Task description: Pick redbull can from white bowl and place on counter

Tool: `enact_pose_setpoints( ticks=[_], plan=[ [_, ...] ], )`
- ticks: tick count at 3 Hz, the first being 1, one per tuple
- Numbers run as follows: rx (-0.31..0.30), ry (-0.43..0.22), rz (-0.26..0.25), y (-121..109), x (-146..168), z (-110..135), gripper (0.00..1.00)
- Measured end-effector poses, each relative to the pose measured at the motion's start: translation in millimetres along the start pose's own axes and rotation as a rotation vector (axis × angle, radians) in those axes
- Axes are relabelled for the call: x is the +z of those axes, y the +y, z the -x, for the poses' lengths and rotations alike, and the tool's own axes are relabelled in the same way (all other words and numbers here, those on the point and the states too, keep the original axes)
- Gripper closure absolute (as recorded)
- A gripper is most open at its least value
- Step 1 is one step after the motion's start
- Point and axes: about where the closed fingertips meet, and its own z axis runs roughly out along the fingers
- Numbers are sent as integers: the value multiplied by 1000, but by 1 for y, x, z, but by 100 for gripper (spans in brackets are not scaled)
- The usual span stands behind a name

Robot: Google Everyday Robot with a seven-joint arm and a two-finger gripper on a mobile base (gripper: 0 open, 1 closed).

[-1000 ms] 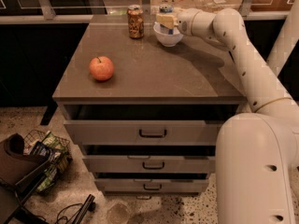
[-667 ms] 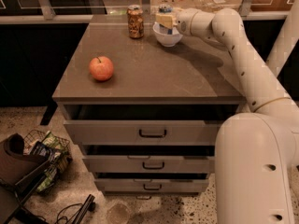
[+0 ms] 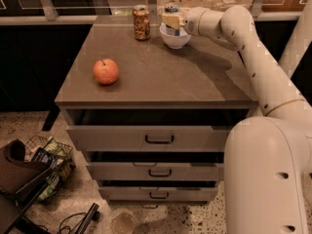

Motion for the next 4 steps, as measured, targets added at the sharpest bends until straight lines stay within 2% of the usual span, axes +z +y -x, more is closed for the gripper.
enact_pose_setpoints(
  ticks=[2,3,4],
  plan=[
    [-39,-23,16,4,-28,51,100],
    [-62,-45,-1,1,-52,78,100],
    [-78,-47,-31,-3,-83,94,100]
  ],
)
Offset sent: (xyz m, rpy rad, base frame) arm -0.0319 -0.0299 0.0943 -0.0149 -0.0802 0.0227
